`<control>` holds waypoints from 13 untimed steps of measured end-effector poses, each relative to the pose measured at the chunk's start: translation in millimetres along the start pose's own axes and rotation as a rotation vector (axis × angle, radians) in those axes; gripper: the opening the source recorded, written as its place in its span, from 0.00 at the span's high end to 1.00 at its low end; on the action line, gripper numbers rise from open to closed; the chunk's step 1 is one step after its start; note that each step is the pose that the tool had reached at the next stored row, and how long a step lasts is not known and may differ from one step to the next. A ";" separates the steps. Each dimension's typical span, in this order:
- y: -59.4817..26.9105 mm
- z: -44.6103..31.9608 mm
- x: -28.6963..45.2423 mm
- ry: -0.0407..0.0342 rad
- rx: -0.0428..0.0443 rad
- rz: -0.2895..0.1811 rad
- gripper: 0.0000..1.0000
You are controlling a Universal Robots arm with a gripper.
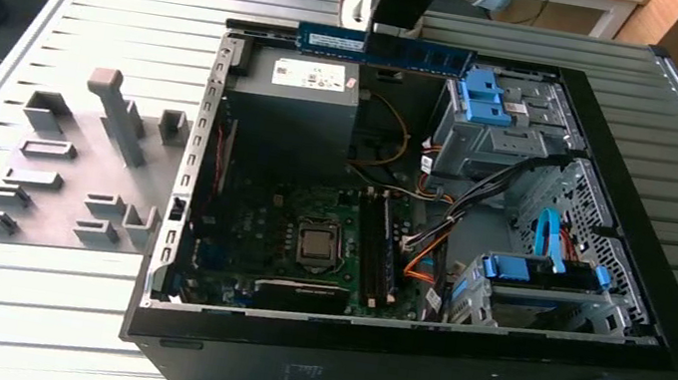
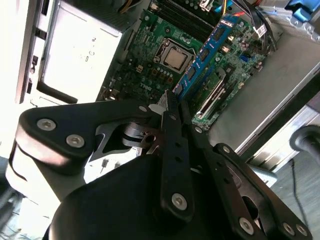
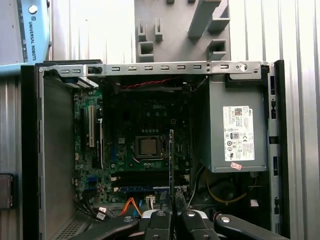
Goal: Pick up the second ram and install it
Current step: 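Insert the second ram into the second slot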
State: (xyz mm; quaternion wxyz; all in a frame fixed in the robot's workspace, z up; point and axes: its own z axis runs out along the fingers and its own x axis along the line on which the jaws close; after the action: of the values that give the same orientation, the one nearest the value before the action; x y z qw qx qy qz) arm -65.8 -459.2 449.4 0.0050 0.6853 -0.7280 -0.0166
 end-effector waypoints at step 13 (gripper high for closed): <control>-0.1 4.5 0.1 -0.0052 0.0037 0.235 0.86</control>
State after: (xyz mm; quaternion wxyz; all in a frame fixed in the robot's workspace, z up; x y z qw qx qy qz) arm -65.8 -459.2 444.9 0.0038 0.5953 -0.8033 -0.0164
